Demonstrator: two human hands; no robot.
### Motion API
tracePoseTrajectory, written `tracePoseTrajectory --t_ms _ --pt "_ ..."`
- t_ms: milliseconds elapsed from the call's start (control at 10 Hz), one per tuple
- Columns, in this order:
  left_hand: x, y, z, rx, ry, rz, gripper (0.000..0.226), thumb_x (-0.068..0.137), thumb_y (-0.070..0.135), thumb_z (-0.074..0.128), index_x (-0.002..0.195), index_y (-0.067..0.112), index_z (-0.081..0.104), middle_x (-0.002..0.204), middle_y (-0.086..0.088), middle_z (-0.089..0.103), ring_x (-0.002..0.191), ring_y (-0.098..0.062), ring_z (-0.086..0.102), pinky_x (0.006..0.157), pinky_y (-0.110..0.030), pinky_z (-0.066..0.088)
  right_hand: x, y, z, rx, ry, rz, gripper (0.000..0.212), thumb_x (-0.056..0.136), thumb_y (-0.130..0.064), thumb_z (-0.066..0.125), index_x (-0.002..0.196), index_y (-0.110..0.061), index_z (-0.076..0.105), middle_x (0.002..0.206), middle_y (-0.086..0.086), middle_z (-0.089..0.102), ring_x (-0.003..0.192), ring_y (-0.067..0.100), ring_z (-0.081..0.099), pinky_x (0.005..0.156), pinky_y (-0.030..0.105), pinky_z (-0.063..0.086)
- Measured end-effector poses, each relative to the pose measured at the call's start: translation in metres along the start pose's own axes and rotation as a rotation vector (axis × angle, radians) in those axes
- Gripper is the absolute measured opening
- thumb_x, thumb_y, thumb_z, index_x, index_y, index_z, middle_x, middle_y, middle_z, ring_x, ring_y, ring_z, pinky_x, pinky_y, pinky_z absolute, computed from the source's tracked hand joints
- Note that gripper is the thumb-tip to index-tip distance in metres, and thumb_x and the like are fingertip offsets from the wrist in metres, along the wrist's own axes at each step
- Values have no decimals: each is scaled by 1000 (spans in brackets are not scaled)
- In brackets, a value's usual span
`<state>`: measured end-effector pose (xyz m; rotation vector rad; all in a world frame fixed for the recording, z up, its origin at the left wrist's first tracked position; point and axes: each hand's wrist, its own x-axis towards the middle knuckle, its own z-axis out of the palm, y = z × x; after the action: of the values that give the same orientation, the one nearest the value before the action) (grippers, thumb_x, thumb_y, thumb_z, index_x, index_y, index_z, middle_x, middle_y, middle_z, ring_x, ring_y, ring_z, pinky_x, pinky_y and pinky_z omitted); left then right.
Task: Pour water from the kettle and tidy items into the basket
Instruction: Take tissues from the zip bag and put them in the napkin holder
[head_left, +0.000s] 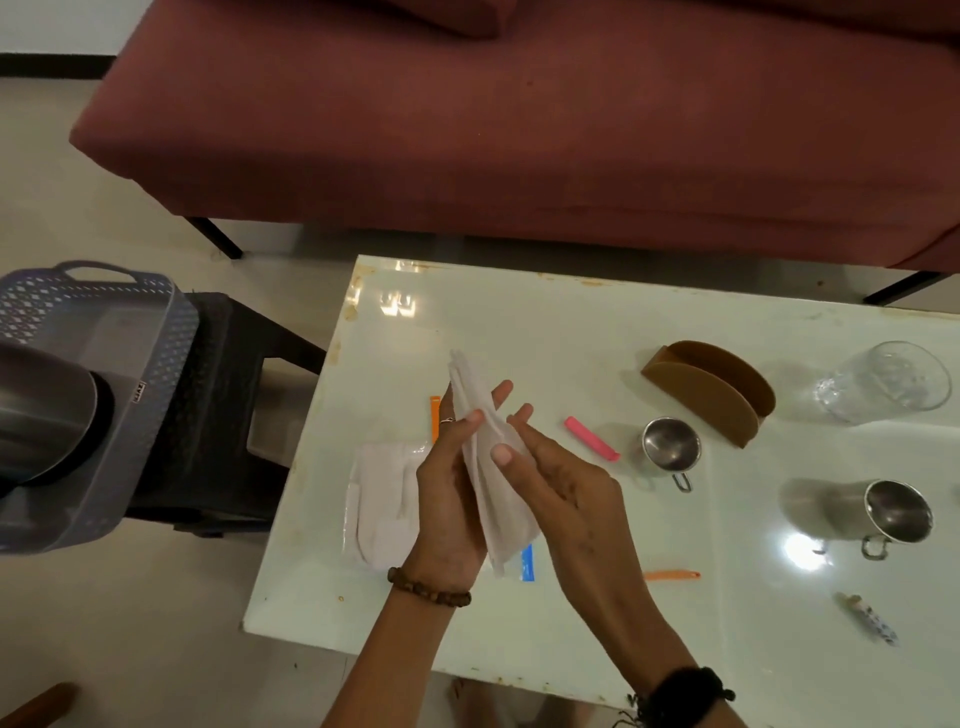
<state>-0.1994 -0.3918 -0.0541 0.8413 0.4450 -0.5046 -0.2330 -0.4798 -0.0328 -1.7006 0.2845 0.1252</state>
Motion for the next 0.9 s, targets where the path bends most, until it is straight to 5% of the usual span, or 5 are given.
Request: tracePoseTrajectory --t_ms 200,300,500,700,900 --pt "0 1 1 -65 -6 -7 50 86 39 32 120 15 59 127 -12 61 118 -30 56 105 -48 38 -4 7 1 -68 146 -62 43 93 -12 52 100 -53 62 88 -1 70 79 19 61 75 32 53" --pt "3 -6 -13 -66 38 -21 47 88 38 34 74 25 77 79 2 77 71 -15 72 62 -26 58 -6 8 -13 118 159 -25 52 92 -6 52 83 -56 65 84 -30 70 82 -9 62 71 6 49" --pt "8 -2 -41 -69 146 -61 27 70 38 56 88 21 66 84 -3 65 82 -25 58 76 -35 44 -5 8 -47 317 176 109 30 82 -15 62 79 -42 73 81 -22 73 78 -3 67 71 20 53" --pt "6 5 -35 -18 -97 -199 30 72 38 49 59 24 72 55 6 68 54 -12 65 55 -20 52 13 2 -66 211 67 172 44 59 -47 74 99 -29 67 86 -14 74 80 1 68 65 17 55" --pt "0 -18 -35 -154 -248 -337 69 84 71 18 108 30 68 109 1 72 101 -21 67 81 -42 57 20 -1 -73 -90 139 37 12 85 -15 63 89 -20 73 82 -8 74 74 8 66 69 20 50"
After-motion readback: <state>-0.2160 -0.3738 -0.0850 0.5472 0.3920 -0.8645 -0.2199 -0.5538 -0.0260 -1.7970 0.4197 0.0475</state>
